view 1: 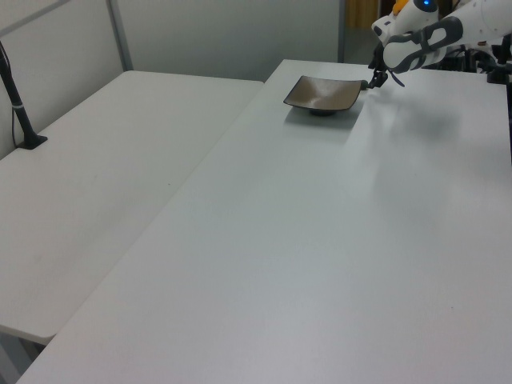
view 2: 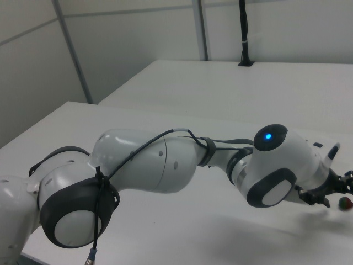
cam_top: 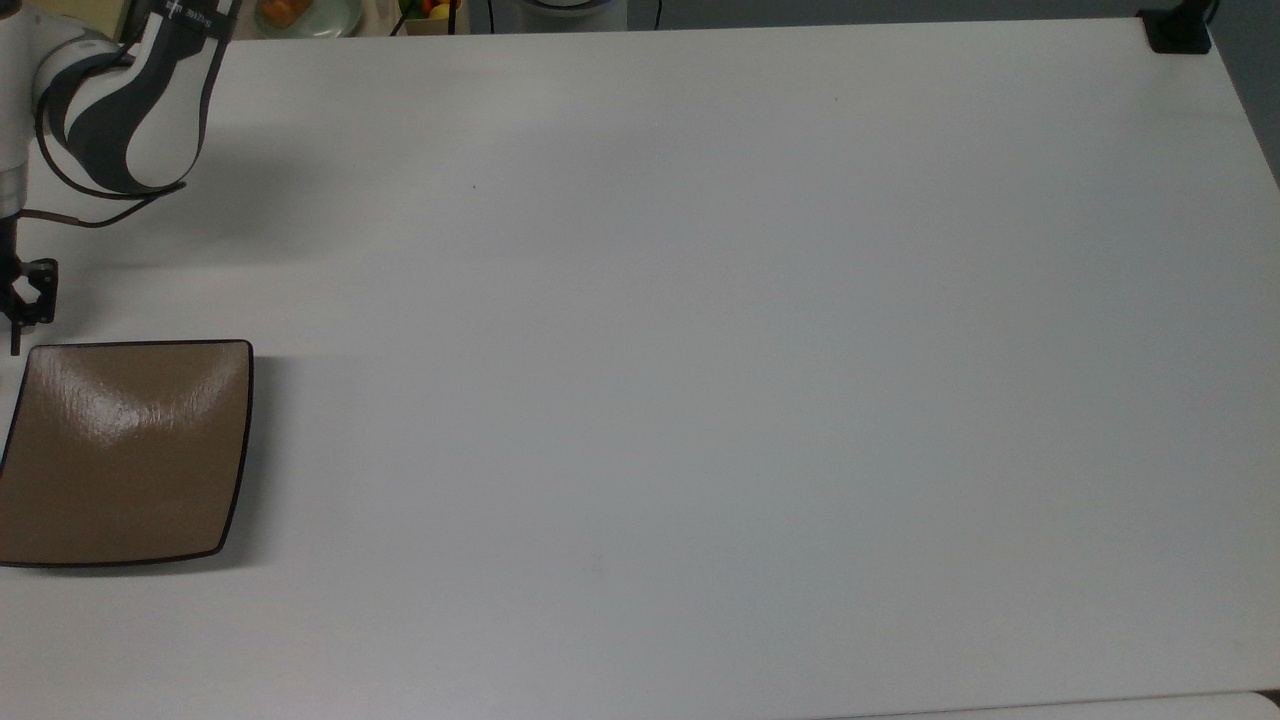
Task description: Strawberries on a ceramic plate
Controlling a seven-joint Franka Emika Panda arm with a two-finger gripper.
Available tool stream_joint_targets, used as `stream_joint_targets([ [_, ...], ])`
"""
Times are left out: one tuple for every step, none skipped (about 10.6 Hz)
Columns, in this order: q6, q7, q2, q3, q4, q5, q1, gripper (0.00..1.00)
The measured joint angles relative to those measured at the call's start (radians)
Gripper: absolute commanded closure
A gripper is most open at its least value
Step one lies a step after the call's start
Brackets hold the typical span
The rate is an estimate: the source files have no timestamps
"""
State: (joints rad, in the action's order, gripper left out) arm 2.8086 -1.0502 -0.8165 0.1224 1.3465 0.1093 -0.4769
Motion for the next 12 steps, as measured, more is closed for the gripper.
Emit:
stream_joint_targets([
  [0.004,0.000,-0.004,-0.002,-0.004,0.000,-0.003,0.26],
  [0.008,0.000,-0.011,-0.002,-0.010,0.000,-0.004,0.26],
  [0.012,0.000,-0.021,-0.003,-0.017,0.000,-0.004,0.29],
  [0.012,0.000,-0.032,-0.006,-0.027,0.000,-0.004,0.31],
  [0.013,0.001,-0.043,-0.012,-0.037,0.000,-0.004,0.33],
  [0.014,0.001,-0.051,-0.020,-0.045,0.000,-0.004,0.38],
  [0.026,0.001,-0.060,-0.025,-0.054,0.000,-0.004,0.44],
  [0.056,0.002,-0.070,-0.030,-0.058,0.000,-0.004,0.54],
  [0.077,0.002,-0.079,-0.035,-0.060,0.000,-0.004,0.65],
  [0.085,0.002,-0.085,-0.037,-0.062,0.000,-0.004,0.75],
  [0.087,0.002,-0.086,-0.037,-0.064,0.000,-0.005,0.80],
  [0.092,0.002,-0.086,-0.037,-0.067,0.000,-0.006,0.80],
])
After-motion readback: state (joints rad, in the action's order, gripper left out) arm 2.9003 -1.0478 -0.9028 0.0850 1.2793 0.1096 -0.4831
